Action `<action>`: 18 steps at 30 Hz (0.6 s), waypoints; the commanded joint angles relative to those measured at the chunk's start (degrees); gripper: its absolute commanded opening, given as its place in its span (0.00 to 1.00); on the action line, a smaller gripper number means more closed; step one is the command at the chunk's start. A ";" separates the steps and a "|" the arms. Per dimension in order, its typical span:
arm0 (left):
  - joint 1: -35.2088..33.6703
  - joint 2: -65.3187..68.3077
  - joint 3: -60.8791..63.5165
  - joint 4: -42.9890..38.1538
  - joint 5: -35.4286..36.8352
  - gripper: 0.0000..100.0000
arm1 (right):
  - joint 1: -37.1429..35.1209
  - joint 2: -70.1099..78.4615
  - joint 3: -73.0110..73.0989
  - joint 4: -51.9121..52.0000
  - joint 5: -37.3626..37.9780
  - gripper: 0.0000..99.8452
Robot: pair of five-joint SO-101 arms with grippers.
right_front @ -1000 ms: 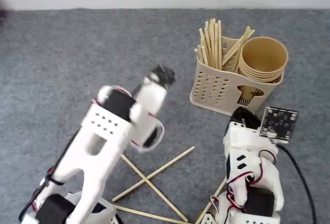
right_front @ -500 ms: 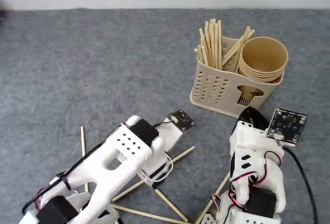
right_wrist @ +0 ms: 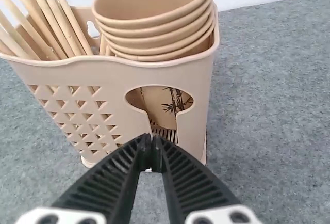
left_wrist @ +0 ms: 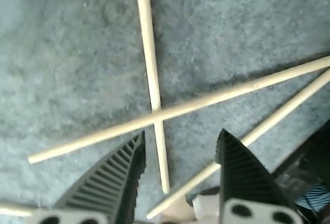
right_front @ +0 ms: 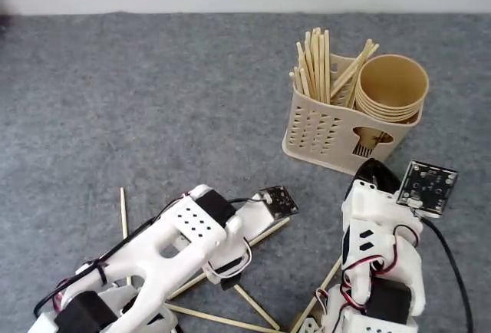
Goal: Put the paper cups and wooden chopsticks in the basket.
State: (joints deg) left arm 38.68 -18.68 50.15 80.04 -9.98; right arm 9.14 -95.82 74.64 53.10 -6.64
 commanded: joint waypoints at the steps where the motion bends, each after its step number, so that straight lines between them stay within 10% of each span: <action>1: 0.26 -1.58 2.33 -4.57 -1.93 0.22 | 0.75 -0.57 -1.67 -1.36 -0.53 0.01; 12: 0.26 -1.58 10.59 -17.93 -2.11 0.21 | 0.75 -0.57 -1.67 -1.45 -0.44 0.01; 18: 0.26 -1.58 10.95 -21.71 1.58 0.04 | 0.75 -0.57 -1.67 -1.45 -0.44 0.01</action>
State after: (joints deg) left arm 38.95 -19.12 61.32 60.26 -9.89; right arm 9.14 -95.82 74.64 53.10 -6.64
